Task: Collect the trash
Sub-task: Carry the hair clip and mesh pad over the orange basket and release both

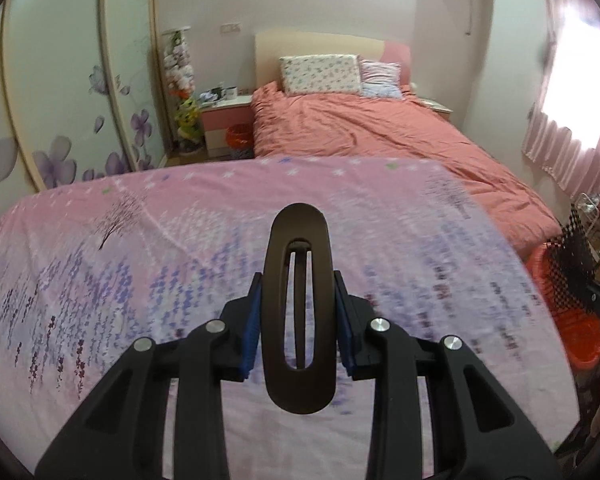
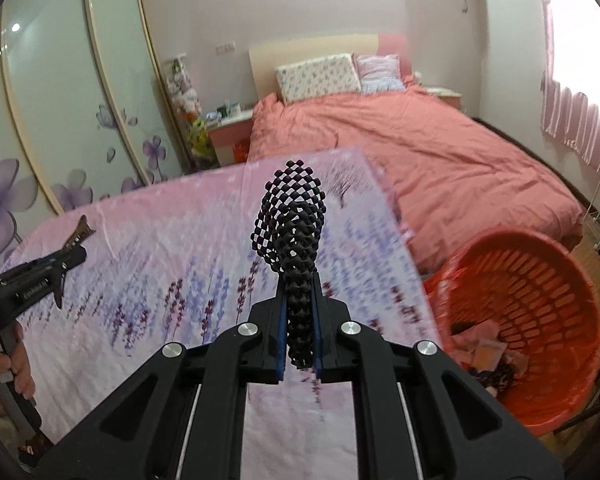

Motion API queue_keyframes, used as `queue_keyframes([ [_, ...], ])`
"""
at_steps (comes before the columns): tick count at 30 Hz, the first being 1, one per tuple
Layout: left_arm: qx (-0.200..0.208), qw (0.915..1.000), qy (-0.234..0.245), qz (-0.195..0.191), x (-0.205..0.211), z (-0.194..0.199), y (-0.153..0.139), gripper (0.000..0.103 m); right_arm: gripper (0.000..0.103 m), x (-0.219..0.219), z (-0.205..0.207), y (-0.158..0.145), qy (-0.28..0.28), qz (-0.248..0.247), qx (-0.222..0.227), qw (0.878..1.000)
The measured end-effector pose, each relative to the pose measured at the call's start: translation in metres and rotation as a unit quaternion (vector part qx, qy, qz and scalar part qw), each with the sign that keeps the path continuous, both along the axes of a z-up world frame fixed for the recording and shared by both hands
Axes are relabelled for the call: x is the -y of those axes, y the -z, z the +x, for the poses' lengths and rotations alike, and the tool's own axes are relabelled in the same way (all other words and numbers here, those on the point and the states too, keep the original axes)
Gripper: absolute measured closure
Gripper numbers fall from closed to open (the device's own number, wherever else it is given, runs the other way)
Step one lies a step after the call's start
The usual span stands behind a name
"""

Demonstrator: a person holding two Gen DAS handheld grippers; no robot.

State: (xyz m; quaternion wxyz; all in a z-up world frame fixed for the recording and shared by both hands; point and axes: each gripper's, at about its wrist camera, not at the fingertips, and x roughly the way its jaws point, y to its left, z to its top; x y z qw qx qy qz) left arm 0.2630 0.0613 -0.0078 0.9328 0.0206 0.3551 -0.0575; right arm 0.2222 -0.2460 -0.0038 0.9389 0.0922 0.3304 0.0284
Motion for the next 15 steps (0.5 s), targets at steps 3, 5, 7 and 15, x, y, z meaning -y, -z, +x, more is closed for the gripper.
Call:
queue_keyframes([
  [3,0.007,0.9998,0.017,0.002,0.021,-0.007,-0.01,0.071,0.093,0.009,-0.01,-0.011,0.01,-0.003,0.013,1.0],
  [5,0.011,0.9995,0.031,0.003,0.037,-0.012,-0.016,0.071,0.093,0.016,-0.016,-0.016,0.016,-0.003,0.019,1.0],
  [7,0.014,0.9988,0.048,0.003,0.055,-0.016,-0.022,0.071,0.093,0.023,-0.022,-0.019,0.023,-0.004,0.024,0.999],
  [15,0.023,0.9927,0.118,0.007,0.135,-0.032,-0.033,0.071,0.093,0.06,-0.038,-0.019,0.058,0.002,0.033,0.998],
])
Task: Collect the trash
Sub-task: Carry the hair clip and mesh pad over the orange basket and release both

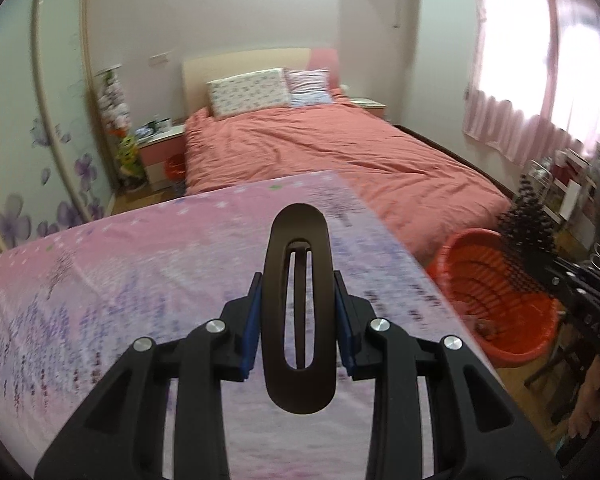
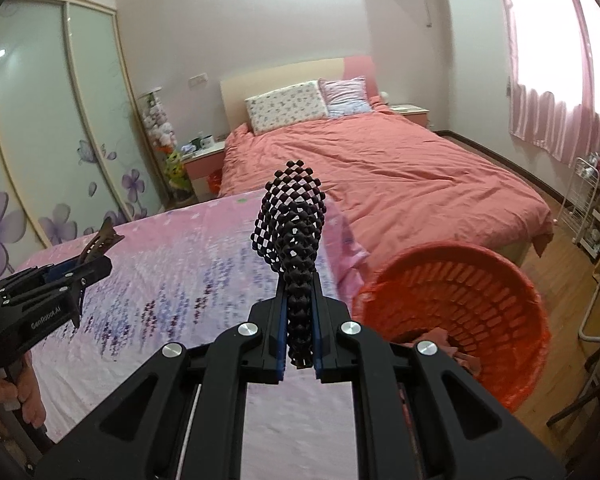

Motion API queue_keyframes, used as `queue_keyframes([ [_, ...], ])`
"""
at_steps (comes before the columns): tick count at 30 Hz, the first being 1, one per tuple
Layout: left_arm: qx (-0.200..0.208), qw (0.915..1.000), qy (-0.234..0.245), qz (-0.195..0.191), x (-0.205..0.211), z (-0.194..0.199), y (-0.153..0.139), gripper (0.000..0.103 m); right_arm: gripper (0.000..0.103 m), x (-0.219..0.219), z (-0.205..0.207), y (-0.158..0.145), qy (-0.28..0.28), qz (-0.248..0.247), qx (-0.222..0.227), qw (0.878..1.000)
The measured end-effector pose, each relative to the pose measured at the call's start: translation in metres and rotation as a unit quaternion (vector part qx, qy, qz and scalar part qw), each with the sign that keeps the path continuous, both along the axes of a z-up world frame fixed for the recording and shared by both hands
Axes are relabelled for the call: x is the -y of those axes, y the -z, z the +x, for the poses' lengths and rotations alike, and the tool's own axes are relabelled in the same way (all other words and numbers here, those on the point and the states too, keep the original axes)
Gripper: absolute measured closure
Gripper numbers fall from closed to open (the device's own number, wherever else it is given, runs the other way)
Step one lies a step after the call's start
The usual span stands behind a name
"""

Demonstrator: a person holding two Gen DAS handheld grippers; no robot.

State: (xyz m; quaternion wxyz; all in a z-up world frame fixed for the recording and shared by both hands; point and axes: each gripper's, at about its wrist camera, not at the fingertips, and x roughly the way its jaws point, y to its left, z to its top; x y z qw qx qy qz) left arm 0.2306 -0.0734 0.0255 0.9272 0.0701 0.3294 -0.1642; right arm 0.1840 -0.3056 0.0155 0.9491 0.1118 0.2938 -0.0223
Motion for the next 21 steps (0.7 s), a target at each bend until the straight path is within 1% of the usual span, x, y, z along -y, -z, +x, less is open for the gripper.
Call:
queue_keyframes([
  [3,-0.002,0.9997,0.024,-0.006,0.025,-0.004,0.0,0.071,0.093,0.019,-0.006,0.002,0.018,0.004,0.002,1.0],
  [7,-0.015,0.9973,0.068,-0.023,0.063,-0.011,0.007,0.071,0.093,0.047,-0.014,0.007,0.044,0.016,0.001,0.999],
  [11,-0.029,0.993,0.109,-0.034,0.101,-0.018,0.018,0.071,0.093,0.072,-0.015,0.016,0.067,0.027,-0.008,0.997],
  [15,-0.043,0.9868,0.15,-0.045,0.141,-0.021,0.029,0.071,0.093,0.095,-0.014,0.027,0.09,0.042,-0.017,0.995],
  [21,-0.066,0.9792,0.187,-0.042,0.195,-0.014,0.051,0.071,0.093,0.124,-0.008,0.043,0.116,0.065,-0.032,0.991],
])
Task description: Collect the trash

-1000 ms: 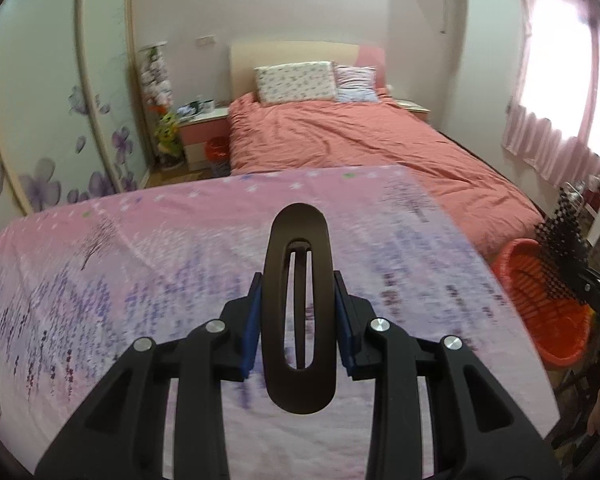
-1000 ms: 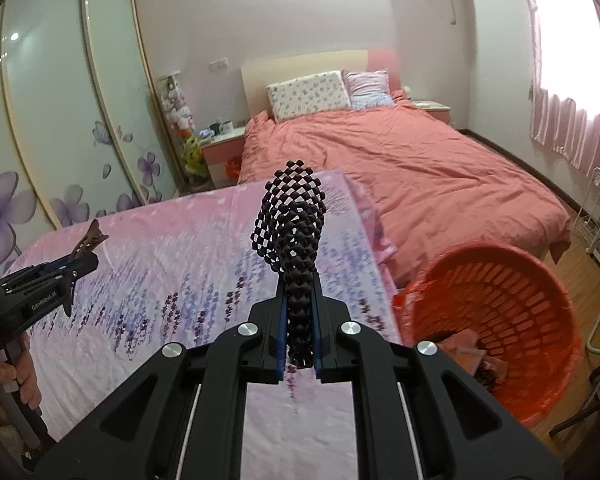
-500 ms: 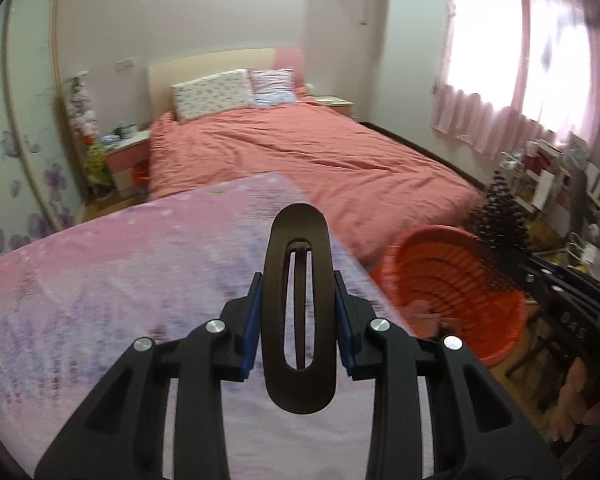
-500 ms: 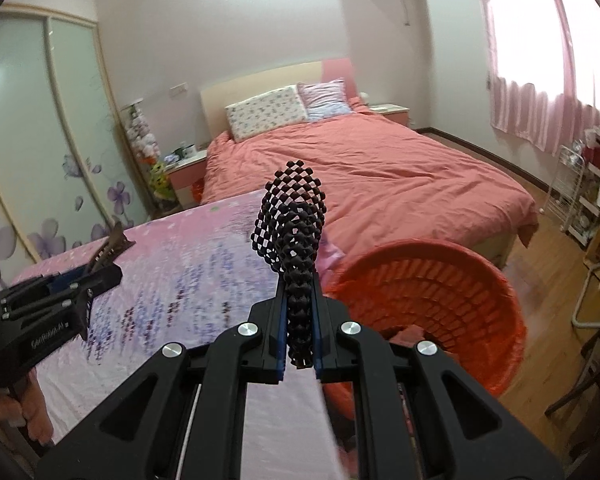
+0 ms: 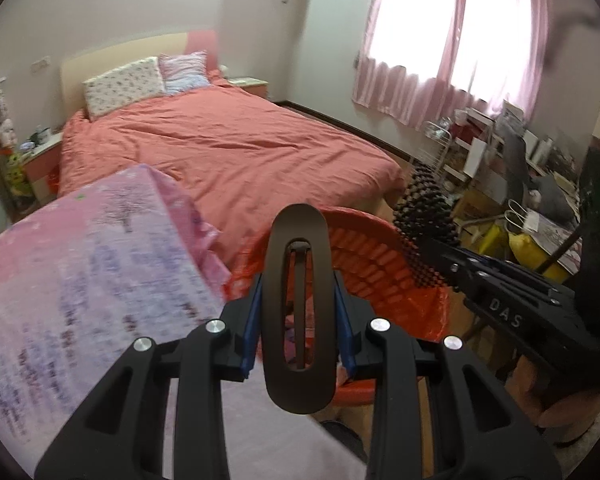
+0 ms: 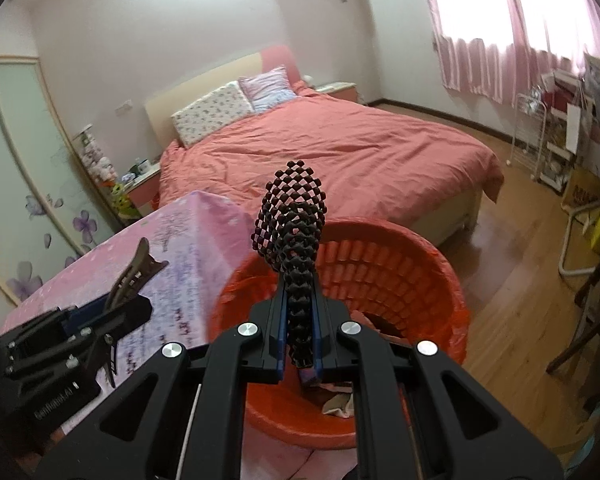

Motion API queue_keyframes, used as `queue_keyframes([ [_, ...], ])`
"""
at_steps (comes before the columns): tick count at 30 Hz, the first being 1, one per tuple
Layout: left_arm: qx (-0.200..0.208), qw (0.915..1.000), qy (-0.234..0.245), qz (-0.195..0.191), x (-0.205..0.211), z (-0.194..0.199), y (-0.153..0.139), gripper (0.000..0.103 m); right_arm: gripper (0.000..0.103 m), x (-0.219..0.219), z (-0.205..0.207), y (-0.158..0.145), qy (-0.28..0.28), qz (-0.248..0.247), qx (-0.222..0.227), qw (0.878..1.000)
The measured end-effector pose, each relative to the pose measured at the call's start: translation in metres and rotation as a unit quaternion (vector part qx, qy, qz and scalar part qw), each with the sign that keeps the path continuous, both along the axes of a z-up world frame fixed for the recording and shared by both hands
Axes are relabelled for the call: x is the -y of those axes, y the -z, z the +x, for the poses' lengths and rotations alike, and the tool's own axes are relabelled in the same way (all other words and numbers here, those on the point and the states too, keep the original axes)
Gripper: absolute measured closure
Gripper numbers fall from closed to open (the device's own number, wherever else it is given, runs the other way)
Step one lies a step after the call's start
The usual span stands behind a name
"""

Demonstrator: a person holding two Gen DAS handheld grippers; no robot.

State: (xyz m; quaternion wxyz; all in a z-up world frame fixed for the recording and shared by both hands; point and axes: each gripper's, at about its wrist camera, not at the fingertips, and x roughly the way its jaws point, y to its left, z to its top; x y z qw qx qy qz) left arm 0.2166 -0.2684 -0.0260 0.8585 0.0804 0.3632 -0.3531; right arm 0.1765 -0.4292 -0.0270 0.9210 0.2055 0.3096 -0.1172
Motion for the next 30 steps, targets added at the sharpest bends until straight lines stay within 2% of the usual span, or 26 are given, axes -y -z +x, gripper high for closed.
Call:
queue_keyframes([
  [3,-0.012,0.9998,0.007,0.011,0.021,0.007,0.013,0.07,0.091,0.017,0.007,0.012,0.007,0.017,-0.014,1.0],
  [4,-0.015,0.9998,0.006,0.015,0.027,0.01,0.018,0.065,0.088,0.02,0.009,0.015,0.009,0.02,-0.017,1.0],
  [5,-0.02,0.9996,0.004,0.019,0.032,0.014,0.024,0.057,0.076,0.024,0.01,0.02,0.011,0.024,-0.022,0.999],
  [6,-0.022,0.9995,-0.001,0.022,0.034,0.017,0.028,0.054,0.063,0.027,0.012,0.024,0.014,0.026,-0.026,0.999],
  [10,-0.031,0.999,-0.015,0.029,0.032,0.022,0.038,0.046,0.051,0.03,0.005,0.031,0.023,0.032,-0.027,0.999],
  [15,-0.01,0.9981,-0.046,0.039,0.006,0.023,0.035,0.039,0.039,0.025,-0.007,0.026,0.035,0.024,-0.02,0.999],
  [20,0.013,0.9957,-0.087,0.031,-0.038,0.01,0.018,0.02,0.021,0.011,-0.024,0.005,0.048,-0.025,0.0,0.999],
  [24,0.042,0.9906,-0.127,0.03,-0.08,-0.006,0.001,0.01,0.004,-0.014,-0.043,-0.015,0.063,-0.079,0.023,0.995],
  [26,0.057,0.987,-0.148,0.026,-0.101,-0.016,-0.007,0.005,0.002,-0.031,-0.054,-0.025,0.074,-0.118,0.037,0.99],
  [30,0.089,0.9771,-0.191,0.029,-0.141,-0.041,-0.02,0.004,0.002,-0.059,-0.072,-0.041,0.093,-0.182,0.05,0.978],
])
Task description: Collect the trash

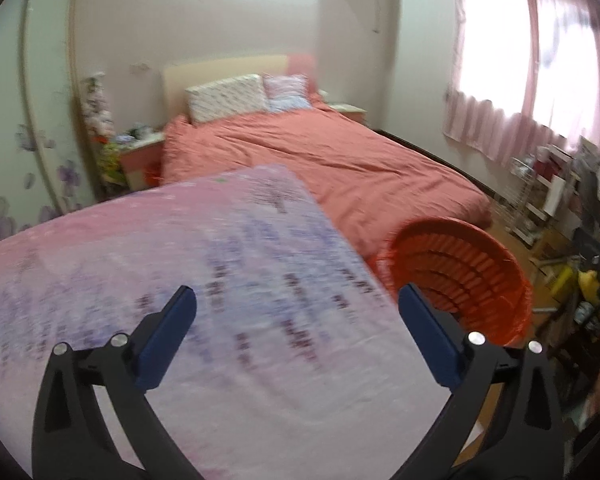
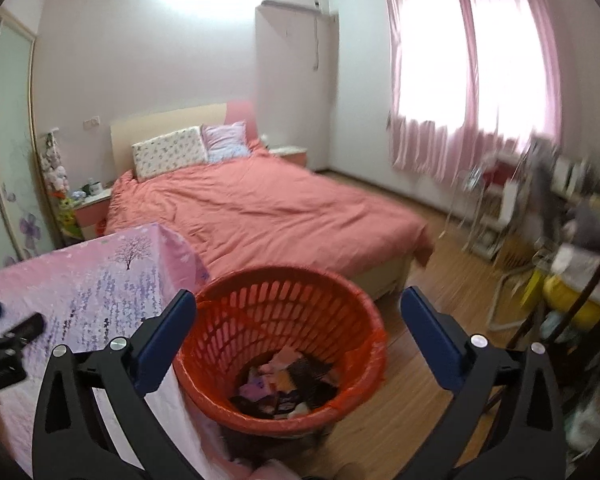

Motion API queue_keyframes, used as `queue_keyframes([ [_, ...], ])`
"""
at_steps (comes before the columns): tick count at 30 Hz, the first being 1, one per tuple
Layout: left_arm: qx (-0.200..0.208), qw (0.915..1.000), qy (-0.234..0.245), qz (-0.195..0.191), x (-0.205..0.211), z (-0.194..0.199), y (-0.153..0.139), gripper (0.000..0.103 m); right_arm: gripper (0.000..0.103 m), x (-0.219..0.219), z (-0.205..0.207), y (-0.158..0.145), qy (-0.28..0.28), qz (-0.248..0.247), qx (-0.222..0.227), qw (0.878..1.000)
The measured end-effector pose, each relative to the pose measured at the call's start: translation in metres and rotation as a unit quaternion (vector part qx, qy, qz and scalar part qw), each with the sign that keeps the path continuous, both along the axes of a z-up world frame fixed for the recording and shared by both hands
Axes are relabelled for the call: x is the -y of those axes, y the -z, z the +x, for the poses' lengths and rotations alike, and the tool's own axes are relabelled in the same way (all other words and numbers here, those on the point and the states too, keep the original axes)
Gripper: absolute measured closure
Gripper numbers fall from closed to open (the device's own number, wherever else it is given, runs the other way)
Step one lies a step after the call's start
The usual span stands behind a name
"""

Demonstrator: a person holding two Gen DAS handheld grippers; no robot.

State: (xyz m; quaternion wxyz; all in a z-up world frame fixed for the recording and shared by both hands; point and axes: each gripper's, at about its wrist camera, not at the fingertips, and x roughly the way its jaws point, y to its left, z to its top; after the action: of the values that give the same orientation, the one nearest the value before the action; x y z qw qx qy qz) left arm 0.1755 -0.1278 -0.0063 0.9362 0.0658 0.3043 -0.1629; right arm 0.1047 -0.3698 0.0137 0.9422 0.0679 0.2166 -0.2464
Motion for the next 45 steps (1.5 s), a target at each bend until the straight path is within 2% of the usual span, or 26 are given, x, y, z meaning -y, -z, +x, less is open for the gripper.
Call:
queue_keyframes([
  [4,0.027,0.9995,-0.017,0.001,-0.035,-0.031,-0.007,0.004,0.002,-0.028,-0.025,-0.011,-0.004,-0.033,0.025,0.999],
  [9,0.054,0.9973,-0.048,-0.008,-0.074,-0.069,-0.01,0.004,0.002,-0.052,-0.047,-0.013,-0.015,-0.031,0.049,0.998],
  [15,0.071,0.9928,-0.095,-0.012,-0.108,-0.107,-0.002,0.004,0.002,-0.087,-0.072,-0.007,0.022,-0.066,0.085,0.994],
  [18,0.073,0.9909,-0.112,-0.016,-0.121,-0.121,0.003,0.004,0.002,-0.098,-0.079,-0.001,0.034,-0.063,0.093,0.993],
  [20,0.079,0.9895,-0.12,-0.015,-0.126,-0.127,0.004,0.004,0.002,-0.104,-0.079,0.004,0.028,-0.054,0.085,0.994],
  [26,0.092,0.9856,-0.141,-0.013,-0.134,-0.142,0.007,0.004,0.002,-0.107,-0.074,0.012,0.025,-0.022,0.024,0.999],
  [32,0.071,0.9851,-0.156,-0.02,-0.14,-0.14,0.01,0.004,0.002,-0.114,-0.074,0.015,0.044,-0.023,-0.013,0.999],
  [45,0.051,0.9875,-0.144,-0.039,-0.142,-0.143,0.011,0.004,0.002,-0.127,-0.077,0.023,0.022,0.01,-0.042,0.999],
])
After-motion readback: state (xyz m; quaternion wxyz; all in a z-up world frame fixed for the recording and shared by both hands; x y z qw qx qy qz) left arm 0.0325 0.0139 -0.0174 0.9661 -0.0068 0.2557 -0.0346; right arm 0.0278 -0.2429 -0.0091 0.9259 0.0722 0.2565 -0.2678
